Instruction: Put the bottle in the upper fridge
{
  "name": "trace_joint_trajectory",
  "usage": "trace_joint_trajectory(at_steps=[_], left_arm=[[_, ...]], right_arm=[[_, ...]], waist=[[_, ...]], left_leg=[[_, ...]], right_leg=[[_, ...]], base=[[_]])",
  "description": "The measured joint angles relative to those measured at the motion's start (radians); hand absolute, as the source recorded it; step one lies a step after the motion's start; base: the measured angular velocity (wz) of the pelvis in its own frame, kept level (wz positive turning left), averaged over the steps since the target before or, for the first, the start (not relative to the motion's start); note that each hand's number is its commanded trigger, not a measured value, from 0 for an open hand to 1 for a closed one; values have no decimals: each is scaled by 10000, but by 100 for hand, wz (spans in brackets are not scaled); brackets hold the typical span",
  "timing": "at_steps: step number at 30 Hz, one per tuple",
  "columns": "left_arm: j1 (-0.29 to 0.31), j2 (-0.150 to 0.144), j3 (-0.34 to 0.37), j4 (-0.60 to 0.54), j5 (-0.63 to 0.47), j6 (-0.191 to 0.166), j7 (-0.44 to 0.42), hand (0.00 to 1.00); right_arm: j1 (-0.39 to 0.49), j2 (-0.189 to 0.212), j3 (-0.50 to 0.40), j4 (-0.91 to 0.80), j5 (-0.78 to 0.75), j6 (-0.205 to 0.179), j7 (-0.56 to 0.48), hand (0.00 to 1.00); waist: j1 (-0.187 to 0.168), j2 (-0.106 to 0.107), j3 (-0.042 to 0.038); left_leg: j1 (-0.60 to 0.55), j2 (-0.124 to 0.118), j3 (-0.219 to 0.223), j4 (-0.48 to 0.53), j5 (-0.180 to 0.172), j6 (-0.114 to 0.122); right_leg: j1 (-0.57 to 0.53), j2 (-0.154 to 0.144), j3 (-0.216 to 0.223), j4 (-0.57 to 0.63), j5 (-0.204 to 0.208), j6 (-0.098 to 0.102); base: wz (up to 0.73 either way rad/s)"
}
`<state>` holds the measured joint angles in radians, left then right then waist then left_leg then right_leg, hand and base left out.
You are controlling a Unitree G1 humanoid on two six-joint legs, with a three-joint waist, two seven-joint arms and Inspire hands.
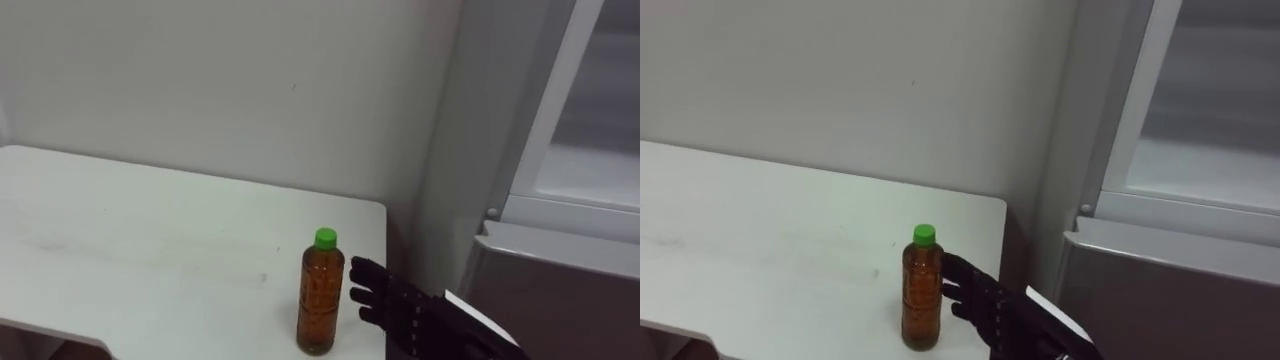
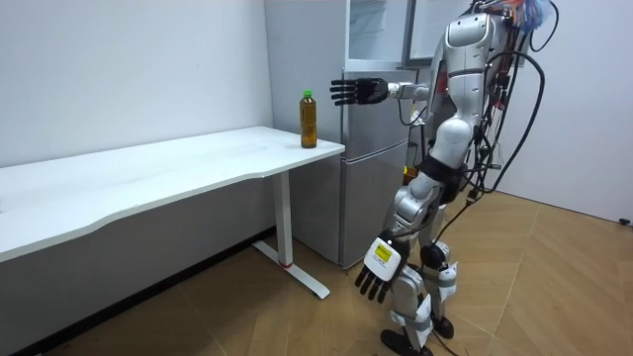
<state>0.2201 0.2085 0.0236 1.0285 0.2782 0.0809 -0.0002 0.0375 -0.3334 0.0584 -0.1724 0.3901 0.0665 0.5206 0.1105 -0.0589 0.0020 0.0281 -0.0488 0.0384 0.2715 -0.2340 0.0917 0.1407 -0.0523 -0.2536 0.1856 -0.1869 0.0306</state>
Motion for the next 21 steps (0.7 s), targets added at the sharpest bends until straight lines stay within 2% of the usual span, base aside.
trace_joint_trajectory(at_steps=[4, 10, 14, 18, 21], left_arm=[[-90, 4, -187, -96, 0, 0, 125, 0], [-19, -59, -178, -153, -6, -11, 428, 0], [198, -152, -202, -157, -10, -12, 655, 0], [347, -369, -299, -224, -11, -14, 849, 0], [317, -419, -579, -341, -22, -21, 869, 0]], right_arm=[[-2, 353, 155, 344, -21, -53, -752, 0], [-36, 826, 396, 1093, -10, -53, -1824, 0], [-128, 878, 476, 1411, -4, -145, -2808, 0], [-409, 1033, 687, 2015, -3, -439, -3686, 0], [-730, 1058, 1032, 2695, -68, -563, -4091, 0]], waist=[[-29, -6, 6], [78, -5, 7], [102, -2, 24], [105, 24, 40], [100, 37, 35]], left_leg=[[-67, -22, -158, 56, 0, -3], [-96, -31, -266, 32, 47, -41], [-100, -29, -277, 2, 49, -46], [-244, -41, -356, 33, 56, -49], [-534, -53, -455, 68, 82, -59]], right_leg=[[18, -17, -241, 7, 3, -3], [8, -4, -244, -1, 3, -3], [11, -7, -355, -13, 3, -3], [-69, -27, -592, -15, 4, -4], [-298, -65, -1037, -5, 11, -15]], base=[[10], [5], [0], [7], [11]])
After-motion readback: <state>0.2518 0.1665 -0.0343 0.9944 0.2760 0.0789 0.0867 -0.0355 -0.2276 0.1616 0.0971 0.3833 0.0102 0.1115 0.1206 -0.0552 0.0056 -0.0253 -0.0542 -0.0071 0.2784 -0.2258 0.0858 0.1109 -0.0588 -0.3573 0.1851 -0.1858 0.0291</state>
